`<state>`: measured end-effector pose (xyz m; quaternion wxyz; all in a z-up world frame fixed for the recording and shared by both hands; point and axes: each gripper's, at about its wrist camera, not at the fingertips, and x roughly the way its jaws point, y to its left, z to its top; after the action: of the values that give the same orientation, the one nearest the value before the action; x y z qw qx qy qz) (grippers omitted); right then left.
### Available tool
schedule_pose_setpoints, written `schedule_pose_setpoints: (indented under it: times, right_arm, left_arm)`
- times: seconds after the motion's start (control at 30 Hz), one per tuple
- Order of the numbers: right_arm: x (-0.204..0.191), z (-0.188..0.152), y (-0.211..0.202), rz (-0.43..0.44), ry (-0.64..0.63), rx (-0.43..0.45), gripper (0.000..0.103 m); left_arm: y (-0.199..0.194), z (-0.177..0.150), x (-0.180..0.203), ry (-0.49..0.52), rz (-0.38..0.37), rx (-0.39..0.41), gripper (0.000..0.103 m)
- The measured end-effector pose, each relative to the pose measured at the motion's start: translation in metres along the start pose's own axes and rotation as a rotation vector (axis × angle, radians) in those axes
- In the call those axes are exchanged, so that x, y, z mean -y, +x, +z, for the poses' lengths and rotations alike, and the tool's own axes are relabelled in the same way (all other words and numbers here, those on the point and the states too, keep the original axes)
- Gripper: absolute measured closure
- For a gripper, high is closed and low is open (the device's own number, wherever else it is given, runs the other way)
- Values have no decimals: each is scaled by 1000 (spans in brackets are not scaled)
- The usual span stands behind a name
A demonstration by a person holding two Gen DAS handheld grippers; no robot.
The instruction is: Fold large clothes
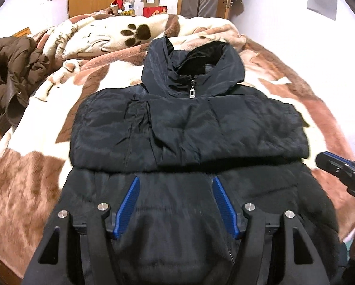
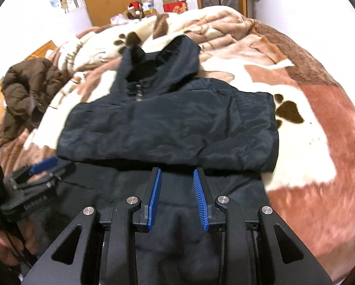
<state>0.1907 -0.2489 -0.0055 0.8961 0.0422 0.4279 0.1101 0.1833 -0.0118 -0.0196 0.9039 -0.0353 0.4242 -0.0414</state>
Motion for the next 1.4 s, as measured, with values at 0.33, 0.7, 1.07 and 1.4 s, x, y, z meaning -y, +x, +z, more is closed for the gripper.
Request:
schedule_pose_setpoints:
  times: [0.33,0.7,1.07,1.4]
  right_arm:
    - [-52,-24,-45,62,29,48,72]
    - [-54,5,-78,48,-34,169,61]
    - [-39,68,-51,6,-90,198,61]
    - [-7,136,43,13,-111,87,61]
  left_arm:
    - [-83,-14,-2,-18,-22,95,37]
    - [-119,2,2,-19,-14,175,37]
    - [-83,43,1,-2,17,170,36]
    - [5,122,-20,10,27,113,32]
